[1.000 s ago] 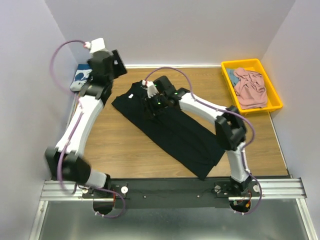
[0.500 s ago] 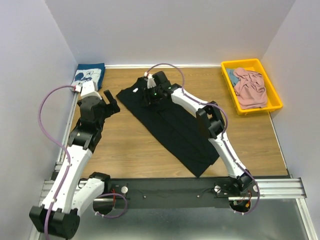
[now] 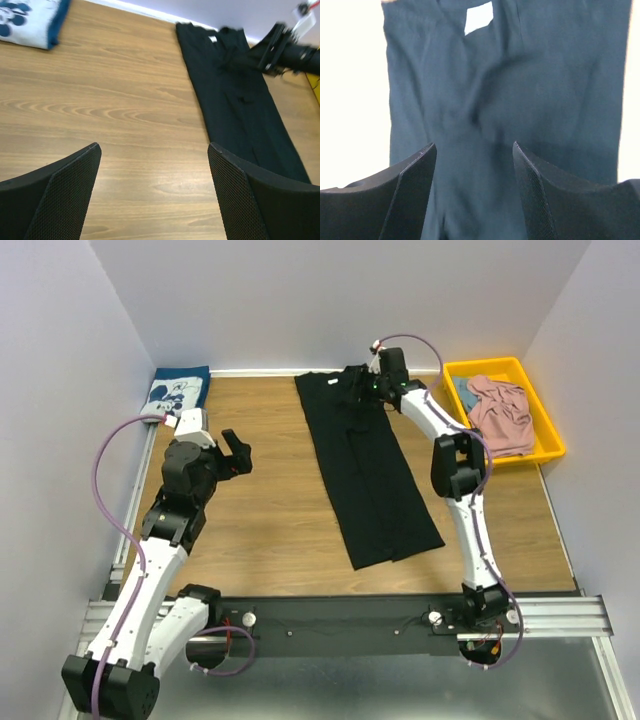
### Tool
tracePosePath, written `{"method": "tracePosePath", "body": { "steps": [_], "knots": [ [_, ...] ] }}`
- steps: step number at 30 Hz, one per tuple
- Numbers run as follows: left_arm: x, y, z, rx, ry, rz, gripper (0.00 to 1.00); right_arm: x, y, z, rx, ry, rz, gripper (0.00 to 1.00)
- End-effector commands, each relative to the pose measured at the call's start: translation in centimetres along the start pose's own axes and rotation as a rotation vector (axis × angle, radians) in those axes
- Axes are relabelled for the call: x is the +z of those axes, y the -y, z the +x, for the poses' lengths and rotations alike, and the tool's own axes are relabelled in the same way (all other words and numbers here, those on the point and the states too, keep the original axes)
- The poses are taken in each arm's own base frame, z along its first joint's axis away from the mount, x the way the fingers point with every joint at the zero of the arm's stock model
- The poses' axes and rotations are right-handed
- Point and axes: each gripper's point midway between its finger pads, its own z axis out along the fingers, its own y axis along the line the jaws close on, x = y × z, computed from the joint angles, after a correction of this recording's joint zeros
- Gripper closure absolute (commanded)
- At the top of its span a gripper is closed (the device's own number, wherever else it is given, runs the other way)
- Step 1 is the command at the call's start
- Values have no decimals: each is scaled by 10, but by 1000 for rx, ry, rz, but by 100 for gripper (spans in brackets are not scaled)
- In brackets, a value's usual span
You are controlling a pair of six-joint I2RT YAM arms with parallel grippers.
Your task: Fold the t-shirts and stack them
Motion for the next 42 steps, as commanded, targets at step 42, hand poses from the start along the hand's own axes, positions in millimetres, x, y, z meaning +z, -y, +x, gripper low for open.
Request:
{"method": "tracePosePath", "body": {
  "steps": [42],
  "knots": [
    [53, 26, 120, -6, -389, 124, 2, -171, -171, 268, -244, -578, -103, 58]
  ]
}}
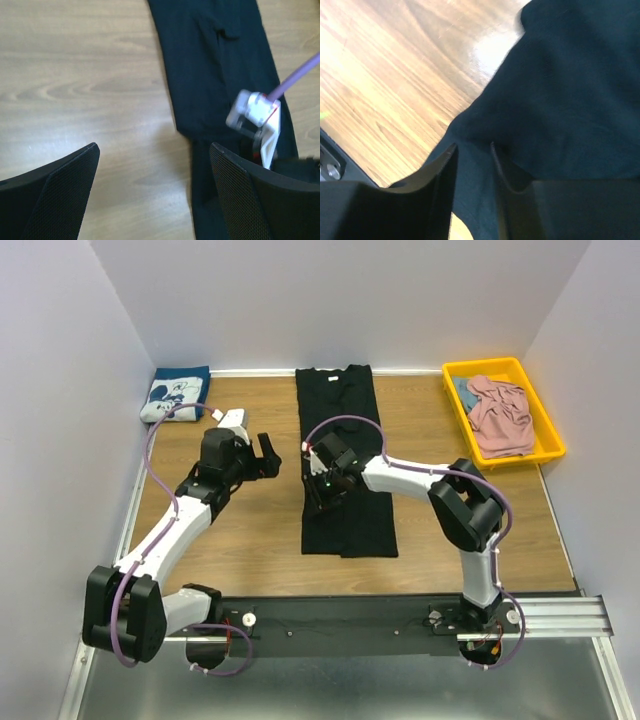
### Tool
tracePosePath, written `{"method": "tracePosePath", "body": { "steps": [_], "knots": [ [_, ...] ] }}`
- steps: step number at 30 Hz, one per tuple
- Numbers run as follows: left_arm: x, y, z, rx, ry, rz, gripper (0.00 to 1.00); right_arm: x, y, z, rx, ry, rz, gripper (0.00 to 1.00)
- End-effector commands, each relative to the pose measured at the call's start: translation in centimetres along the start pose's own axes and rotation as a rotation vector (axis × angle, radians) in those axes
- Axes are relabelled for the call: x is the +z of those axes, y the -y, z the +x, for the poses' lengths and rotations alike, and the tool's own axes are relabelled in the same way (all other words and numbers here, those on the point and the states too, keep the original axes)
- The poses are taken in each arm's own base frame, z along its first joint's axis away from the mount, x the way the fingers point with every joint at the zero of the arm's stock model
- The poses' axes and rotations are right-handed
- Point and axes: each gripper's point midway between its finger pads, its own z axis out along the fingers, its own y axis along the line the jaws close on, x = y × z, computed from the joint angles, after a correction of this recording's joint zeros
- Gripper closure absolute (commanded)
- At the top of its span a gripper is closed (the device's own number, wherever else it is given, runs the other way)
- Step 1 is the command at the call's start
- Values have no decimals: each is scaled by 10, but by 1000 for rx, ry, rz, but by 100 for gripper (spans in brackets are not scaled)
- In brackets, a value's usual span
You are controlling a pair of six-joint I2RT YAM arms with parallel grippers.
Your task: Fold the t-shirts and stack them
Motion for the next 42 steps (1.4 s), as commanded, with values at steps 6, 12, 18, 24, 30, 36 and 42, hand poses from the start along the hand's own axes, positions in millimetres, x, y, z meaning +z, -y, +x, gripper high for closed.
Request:
{"method": "tracePosePath", "body": {
  "steps": [6, 12, 18, 24, 30, 36, 42],
  "knots": [
    [-17, 15, 81, -68, -266, -55, 2, -79, 47, 7, 68, 70, 353, 45],
    [-30, 29, 126, -15, -466, -69, 2, -123, 77, 81, 225, 5, 476, 39],
    [-39, 47, 161, -9, -599, -48, 5, -139, 92, 133, 360, -39, 519, 39],
    [-41, 61, 175, 5, -641, -35, 10, -140, 99, 150, 422, -56, 520, 39],
    [-43, 61, 182, 9, -655, -43, 17, -137, 107, 162, 430, -70, 545, 50],
    [-45, 65, 187, 5, -661, -40, 20, -127, 112, 176, 451, -84, 543, 55],
    [-47, 66, 192, 4, -672, -45, 20, -119, 114, 187, 463, -99, 531, 56]
  ]
}}
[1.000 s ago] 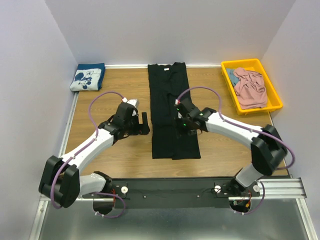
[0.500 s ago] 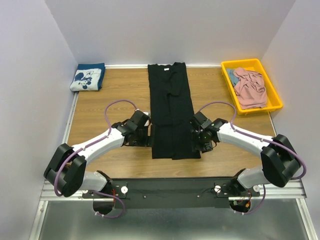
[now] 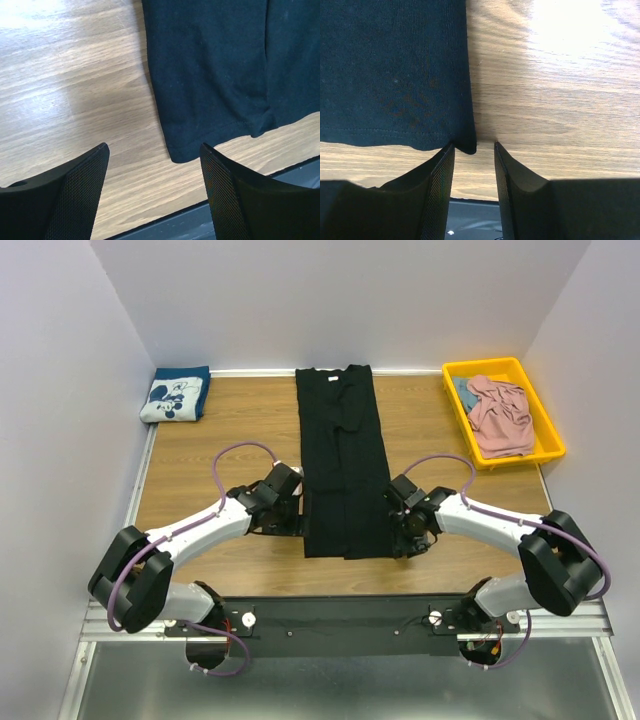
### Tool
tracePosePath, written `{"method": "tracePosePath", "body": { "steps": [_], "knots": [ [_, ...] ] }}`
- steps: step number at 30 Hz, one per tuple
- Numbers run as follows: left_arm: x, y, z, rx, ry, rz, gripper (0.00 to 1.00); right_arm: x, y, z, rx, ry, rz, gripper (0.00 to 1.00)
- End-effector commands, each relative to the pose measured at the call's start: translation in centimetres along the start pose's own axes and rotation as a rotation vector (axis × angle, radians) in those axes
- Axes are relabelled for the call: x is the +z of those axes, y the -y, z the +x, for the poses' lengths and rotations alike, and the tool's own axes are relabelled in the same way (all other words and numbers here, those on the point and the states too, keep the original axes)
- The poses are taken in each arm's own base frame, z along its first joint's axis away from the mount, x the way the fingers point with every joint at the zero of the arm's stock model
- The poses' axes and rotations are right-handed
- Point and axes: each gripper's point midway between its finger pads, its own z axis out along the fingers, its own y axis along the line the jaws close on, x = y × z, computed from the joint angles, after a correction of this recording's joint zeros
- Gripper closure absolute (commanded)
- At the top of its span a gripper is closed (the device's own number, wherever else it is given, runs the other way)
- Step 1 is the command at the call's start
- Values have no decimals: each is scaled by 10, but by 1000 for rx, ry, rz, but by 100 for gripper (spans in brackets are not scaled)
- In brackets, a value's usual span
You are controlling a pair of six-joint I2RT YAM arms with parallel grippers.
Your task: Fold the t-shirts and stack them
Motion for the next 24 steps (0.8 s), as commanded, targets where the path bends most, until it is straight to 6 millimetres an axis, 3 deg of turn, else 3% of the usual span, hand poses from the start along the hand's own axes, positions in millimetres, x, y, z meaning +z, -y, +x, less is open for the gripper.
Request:
{"method": "tracePosePath", "body": {
  "steps": [1, 10, 19, 24],
  "knots": [
    [0, 2, 3, -11, -6, -11, 20, 11, 1, 2, 30, 16, -7, 56],
    [2, 4, 5, -10, -21, -26, 20, 9, -7, 2, 15, -2, -45, 61],
    [1, 5, 5, -13, -27, -34, 20, -24, -5, -20, -3, 71, -16, 60],
    [3, 7, 5, -5, -31, -34, 20, -20, -6, -26, -8, 70, 10, 60]
  ]
}}
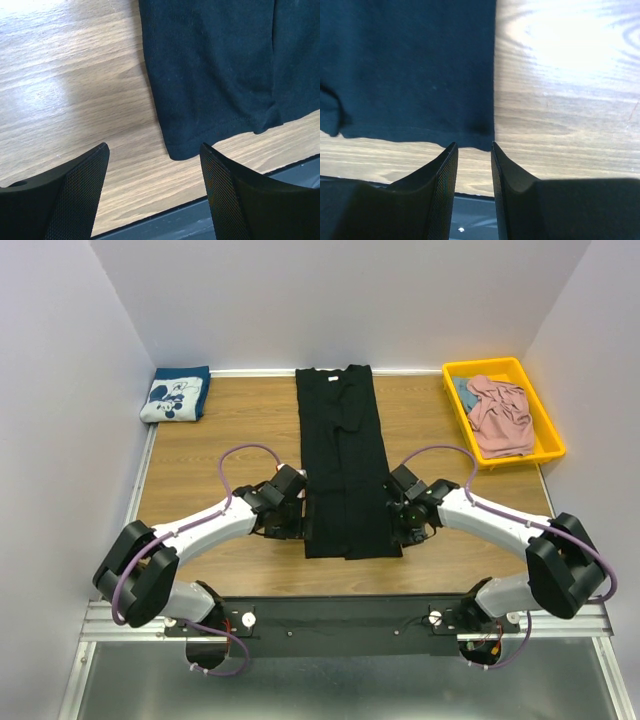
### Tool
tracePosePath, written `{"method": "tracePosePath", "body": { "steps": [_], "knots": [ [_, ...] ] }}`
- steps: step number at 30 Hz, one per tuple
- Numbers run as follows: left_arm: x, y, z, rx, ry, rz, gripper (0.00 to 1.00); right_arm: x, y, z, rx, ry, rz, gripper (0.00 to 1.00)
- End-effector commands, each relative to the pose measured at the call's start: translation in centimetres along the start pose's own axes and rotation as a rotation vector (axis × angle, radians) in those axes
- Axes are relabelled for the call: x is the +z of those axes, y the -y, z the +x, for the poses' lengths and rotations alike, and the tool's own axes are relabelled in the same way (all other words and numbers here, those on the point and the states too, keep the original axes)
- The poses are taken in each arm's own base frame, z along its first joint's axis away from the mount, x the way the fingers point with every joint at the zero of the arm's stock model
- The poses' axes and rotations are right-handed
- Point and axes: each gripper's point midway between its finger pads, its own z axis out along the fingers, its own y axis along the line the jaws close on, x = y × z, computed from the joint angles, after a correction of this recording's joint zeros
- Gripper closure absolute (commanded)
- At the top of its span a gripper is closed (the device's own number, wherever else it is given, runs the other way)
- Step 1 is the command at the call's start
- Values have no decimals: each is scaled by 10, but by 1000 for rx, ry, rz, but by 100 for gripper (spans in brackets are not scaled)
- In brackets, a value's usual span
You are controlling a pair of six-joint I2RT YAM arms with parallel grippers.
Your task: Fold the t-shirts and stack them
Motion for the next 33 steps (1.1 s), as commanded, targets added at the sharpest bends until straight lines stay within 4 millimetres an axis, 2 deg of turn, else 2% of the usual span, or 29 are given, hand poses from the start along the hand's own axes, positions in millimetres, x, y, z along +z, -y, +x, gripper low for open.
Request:
{"method": "tracePosePath", "body": {
  "steps": [1, 12, 16, 19, 21, 22, 24, 25, 29, 33],
  "knots": [
    [0, 3, -5, 2, 5, -17, 20, 1, 5, -7, -12, 10, 48, 60],
    [3, 4, 0, 7, -14, -23, 20, 26, 25, 19, -1, -44, 106, 61],
    [5, 5, 2, 6, -27, -29, 20, 32, 18, 27, -4, -89, 68, 64],
    [6, 6, 5, 9, -38, -36, 20, 33, 16, 31, -17, -111, 55, 72],
    [7, 6, 7, 8, -46, -43, 20, 34, 16, 32, -21, -120, 51, 81],
    [8, 5, 9, 5, -52, -47, 20, 34, 14, 33, -22, -123, 44, 90],
    [9, 6, 11, 3, -55, -52, 20, 34, 14, 34, -25, -127, 43, 99],
    [9, 6, 10, 1, -55, -55, 21, 34, 14, 33, -23, -126, 42, 99],
    [10, 8, 13, 6, -63, -65, 26, 32, 13, 32, -30, -118, 34, 99],
    [11, 10, 12, 4, -69, -79, 48, 32, 13, 32, -35, -120, 35, 99]
  ]
}}
